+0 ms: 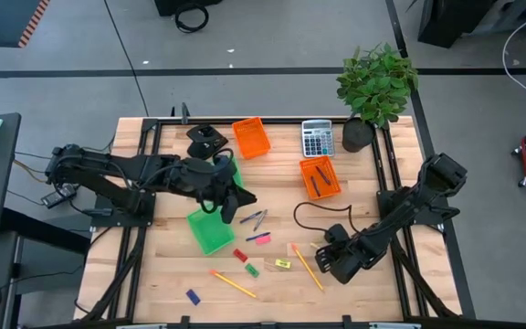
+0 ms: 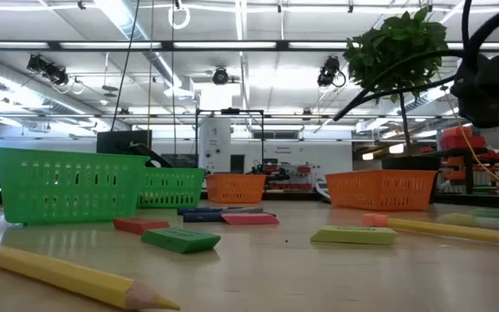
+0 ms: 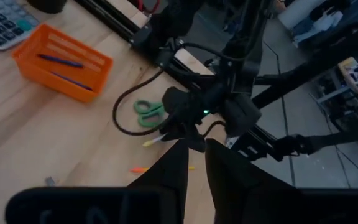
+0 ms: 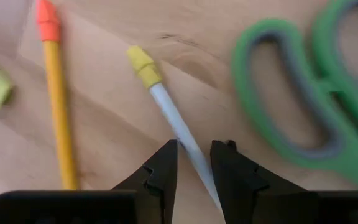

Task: Sort crayons/erasers/pens/pencils in bins
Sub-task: Put the white pencil into the bottom green bin

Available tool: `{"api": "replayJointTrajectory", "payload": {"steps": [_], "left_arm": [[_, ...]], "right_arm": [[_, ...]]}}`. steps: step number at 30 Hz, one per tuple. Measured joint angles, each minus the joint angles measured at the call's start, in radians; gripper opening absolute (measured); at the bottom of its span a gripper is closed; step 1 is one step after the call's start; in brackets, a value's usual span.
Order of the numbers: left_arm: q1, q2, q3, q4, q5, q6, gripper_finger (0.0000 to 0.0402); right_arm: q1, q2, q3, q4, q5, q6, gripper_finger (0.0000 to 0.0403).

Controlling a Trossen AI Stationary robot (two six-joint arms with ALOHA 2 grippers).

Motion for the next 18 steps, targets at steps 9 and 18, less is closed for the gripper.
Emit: {"api": "replayJointTrajectory", "payload": {"steps": [9, 18], "left_arm": [[-0.013, 0.000, 0.000, 0.004, 0.065, 0.000, 0.0066], [-0.041, 0.000, 0.000, 0.003, 0.077, 0.000, 0.0054]], "right_arm": [[0.000, 0.010, 0.006, -0.001, 0.005, -0.075, 0.0099], [0.000, 0.013, 0.005, 0.002, 0.003, -0.256, 0.0033]]}}
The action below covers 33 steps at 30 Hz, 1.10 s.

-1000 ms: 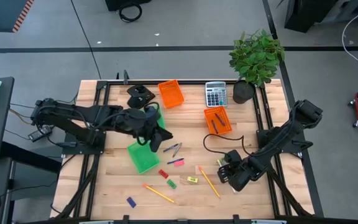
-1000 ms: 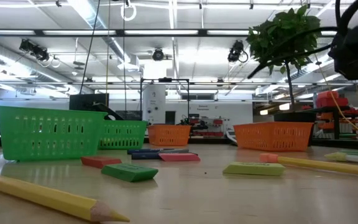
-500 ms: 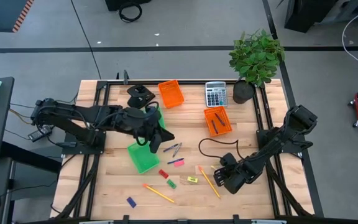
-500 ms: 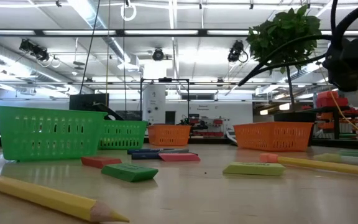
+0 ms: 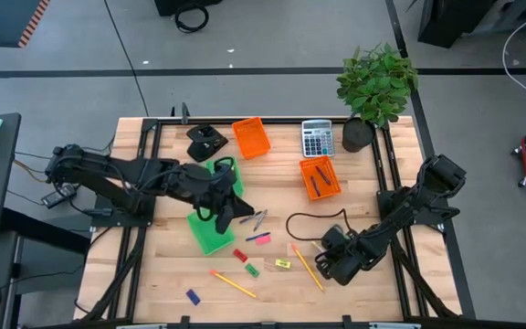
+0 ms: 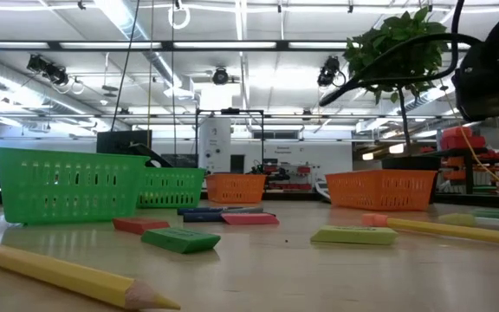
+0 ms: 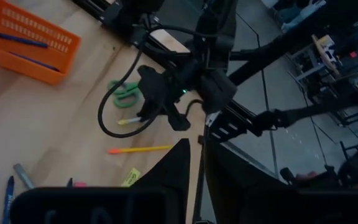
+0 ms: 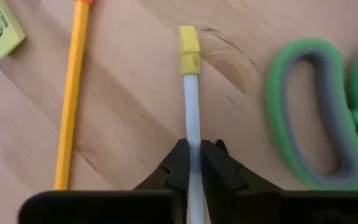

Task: Sort crayons/erasers/pens/pencils in bins
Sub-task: Put the white pencil into the bottom green bin

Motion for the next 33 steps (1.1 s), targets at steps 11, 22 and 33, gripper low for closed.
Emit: {"api": "replayJointTrajectory", "payload": {"steps": [11, 22, 33], "left_arm": [[-0.022, 0.000, -0.001, -0.001, 0.001, 0.004, 0.0054], [-0.020, 0.000, -0.001, -0.011, -0.001, 0.086, 0.0050], [0.044, -0.171, -0.002, -0.159, -0.119, 0.052, 0.0020]], "right_arm": [[0.000, -0.111, -0.006, 0.007, 0.014, -0.046, 0.0024], [-0.016, -0.320, -0.004, 0.065, 0.178, -0.063, 0.0022], [-0.261, -0.241, 0.217, 0.201, 0.209, -0.431, 0.0021]]}}
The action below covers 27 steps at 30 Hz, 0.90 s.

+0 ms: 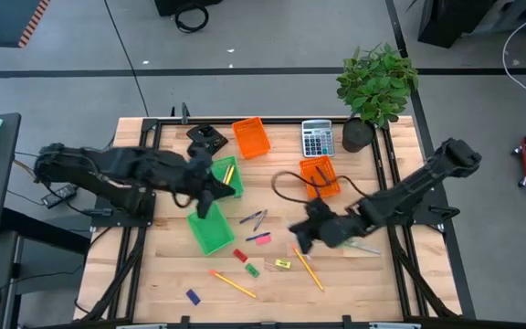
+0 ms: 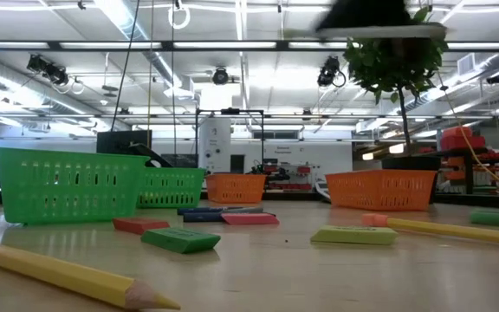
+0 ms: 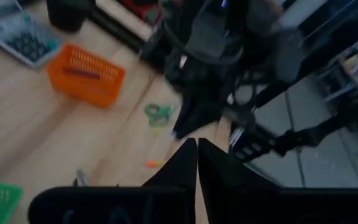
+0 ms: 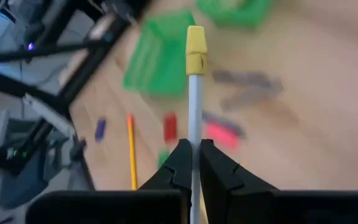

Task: Sort crayons/erasers/pens/pencils in bins
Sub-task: Put the white pencil into the bottom green bin

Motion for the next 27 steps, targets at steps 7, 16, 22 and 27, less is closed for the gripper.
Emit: {"api": "replayJointTrajectory", "payload": {"steps": [7, 16, 22, 27], "left_arm": [[0.044, -0.131, 0.002, -0.086, -0.010, 0.035, 0.0011], [0.029, -0.223, 0.001, -0.099, -0.005, 0.087, 0.0025], [0.029, -0.244, 0.001, -0.104, -0.006, 0.090, 0.0015], [0.029, -0.249, 0.000, -0.110, 0.015, 0.090, 0.0020]], "right_arm": [[-0.161, 0.190, 0.226, 0.041, -0.020, -0.185, 0.0023], [-0.308, 0.460, 0.427, 0.304, -0.176, -0.304, 0.0026], [-0.350, 0.622, 0.582, 0.323, -0.266, -0.391, 0.0026], [-0.368, 0.712, 0.663, 0.338, -0.274, -0.447, 0.0027]]}}
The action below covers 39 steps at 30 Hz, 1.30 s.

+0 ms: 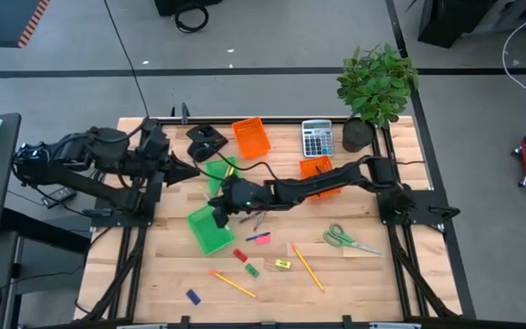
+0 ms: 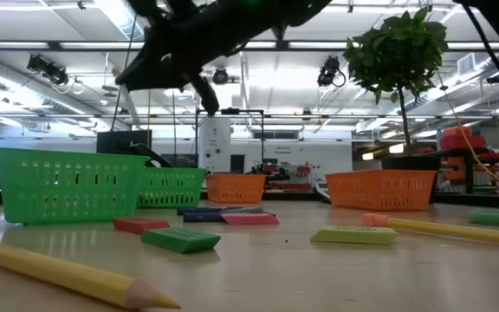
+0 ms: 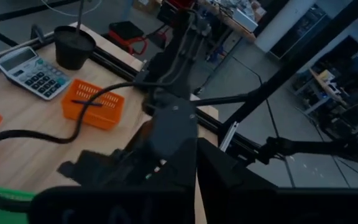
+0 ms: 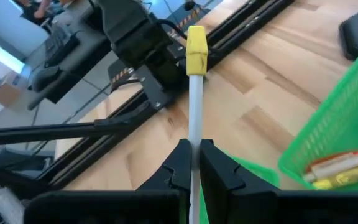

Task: Sort crayons/erasers/pens/pencils in bins
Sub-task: Put the white pencil into the bottom green bin, then put the top blue crayon into the bottom orange bin

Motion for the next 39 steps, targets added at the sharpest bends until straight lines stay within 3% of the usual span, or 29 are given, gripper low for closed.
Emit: {"api": "replayJointTrajectory", "payload": {"steps": [10, 22, 33, 39], "left_arm": [[0.000, 0.001, 0.000, 0.009, 0.041, -0.004, 0.0023], [0.000, 0.001, 0.000, 0.002, 0.044, 0.042, 0.0030], [0.000, 0.003, 0.000, -0.008, 0.035, 0.094, 0.0018], [0.000, 0.003, 0.000, -0.007, 0.033, 0.093, 0.0019]], "right_arm": [[-0.010, 0.122, 0.077, 0.046, -0.033, -0.032, 0.0027], [-0.006, 0.137, 0.072, 0.004, -0.081, -0.054, 0.0029], [0.014, 0.137, 0.072, -0.016, -0.084, -0.056, 0.0099], [0.017, 0.130, 0.070, -0.020, -0.103, -0.050, 0.0115]]}}
